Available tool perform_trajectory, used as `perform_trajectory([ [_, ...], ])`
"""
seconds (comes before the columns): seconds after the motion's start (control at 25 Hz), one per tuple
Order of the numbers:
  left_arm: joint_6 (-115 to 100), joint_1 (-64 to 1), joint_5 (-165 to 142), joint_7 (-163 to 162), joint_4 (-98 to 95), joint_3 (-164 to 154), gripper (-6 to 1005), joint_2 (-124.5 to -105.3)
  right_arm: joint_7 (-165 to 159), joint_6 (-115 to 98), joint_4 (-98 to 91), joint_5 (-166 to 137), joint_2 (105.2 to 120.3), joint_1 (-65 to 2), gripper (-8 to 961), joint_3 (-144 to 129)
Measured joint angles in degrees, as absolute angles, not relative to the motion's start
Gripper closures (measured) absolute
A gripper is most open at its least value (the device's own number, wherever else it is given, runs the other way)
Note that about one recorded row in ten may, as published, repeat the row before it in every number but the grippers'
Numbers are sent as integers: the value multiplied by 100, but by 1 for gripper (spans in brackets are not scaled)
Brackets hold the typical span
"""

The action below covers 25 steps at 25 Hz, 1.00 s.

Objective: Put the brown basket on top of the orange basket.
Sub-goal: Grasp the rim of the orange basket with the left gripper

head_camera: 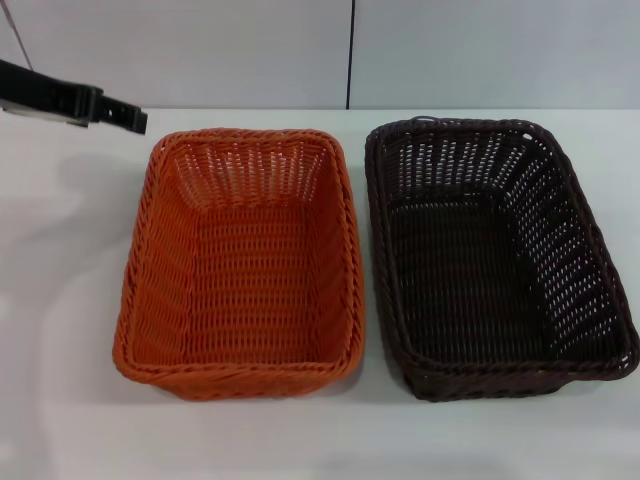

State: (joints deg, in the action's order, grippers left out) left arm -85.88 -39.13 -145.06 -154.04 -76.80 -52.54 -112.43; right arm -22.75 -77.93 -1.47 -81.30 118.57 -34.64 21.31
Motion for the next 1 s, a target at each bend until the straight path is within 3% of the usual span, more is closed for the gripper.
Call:
perform_trajectory([
  [0.2,-8926,-3838,-15039,-15569,-8020,-5271,204,-11667,-2272,-7792,-229,-8130,11855,-3528,345,2128],
  [0.36,-8864,-3721,-15120,-15598,-7998,-5397,205,-11809,-2270,-7792,-256,-8130,11855,-3558,345,2127],
  [1.0,-8333,-3326,-15039,-15762,-7504,-5703,205,-11839,-2243,-7794,-288,-8130,11849,-3613,344,2127],
])
